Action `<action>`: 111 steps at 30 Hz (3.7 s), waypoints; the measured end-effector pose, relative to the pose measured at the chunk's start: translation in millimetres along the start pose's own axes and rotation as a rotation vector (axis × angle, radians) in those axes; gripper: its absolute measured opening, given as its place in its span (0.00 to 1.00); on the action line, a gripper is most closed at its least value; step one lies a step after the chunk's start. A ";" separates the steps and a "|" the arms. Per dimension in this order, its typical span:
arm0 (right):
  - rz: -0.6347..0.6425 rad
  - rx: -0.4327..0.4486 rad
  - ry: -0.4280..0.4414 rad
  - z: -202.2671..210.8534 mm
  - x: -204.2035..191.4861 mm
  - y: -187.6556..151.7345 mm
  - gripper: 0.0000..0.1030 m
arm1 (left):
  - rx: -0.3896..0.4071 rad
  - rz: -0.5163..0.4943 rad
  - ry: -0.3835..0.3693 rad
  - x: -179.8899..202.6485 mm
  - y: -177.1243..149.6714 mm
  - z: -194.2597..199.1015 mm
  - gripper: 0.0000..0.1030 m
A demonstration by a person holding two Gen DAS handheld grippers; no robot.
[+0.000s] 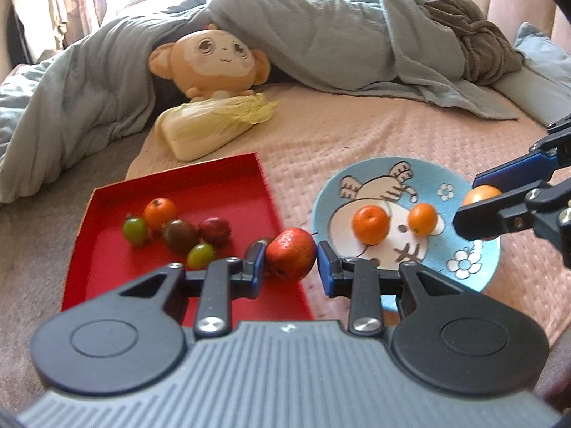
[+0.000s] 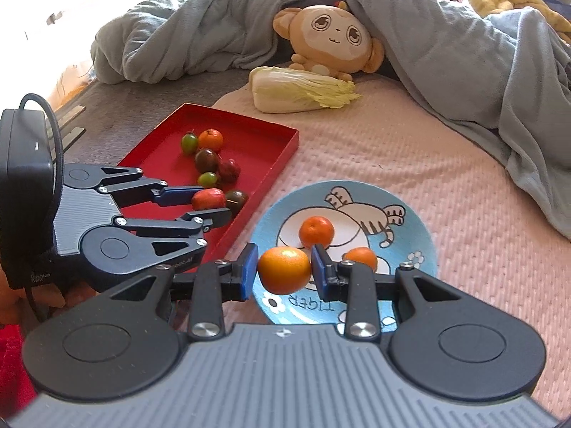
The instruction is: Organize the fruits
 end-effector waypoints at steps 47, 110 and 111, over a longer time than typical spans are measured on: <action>-0.063 -0.128 -0.068 -17.6 50.5 -41.8 0.37 | -0.029 -0.146 -0.031 104.7 46.0 -92.7 0.34; 0.009 -0.038 -0.076 -53.1 -1.1 29.1 0.54 | 0.062 0.020 0.087 -40.8 -11.0 21.5 0.61; 0.023 -0.038 -0.070 -55.0 -5.7 30.9 0.54 | 0.059 0.024 0.093 -45.3 -13.6 21.7 0.61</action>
Point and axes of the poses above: each gripper's, at about its wrist camera, not at the fingertips, and z roughly against the way its jaws point, x to its right, y to its top, the point moved 9 cm from there along -z, roughly the way its jaws point, and after that the axes turned 5 degrees about y, right-handed, at the moved point
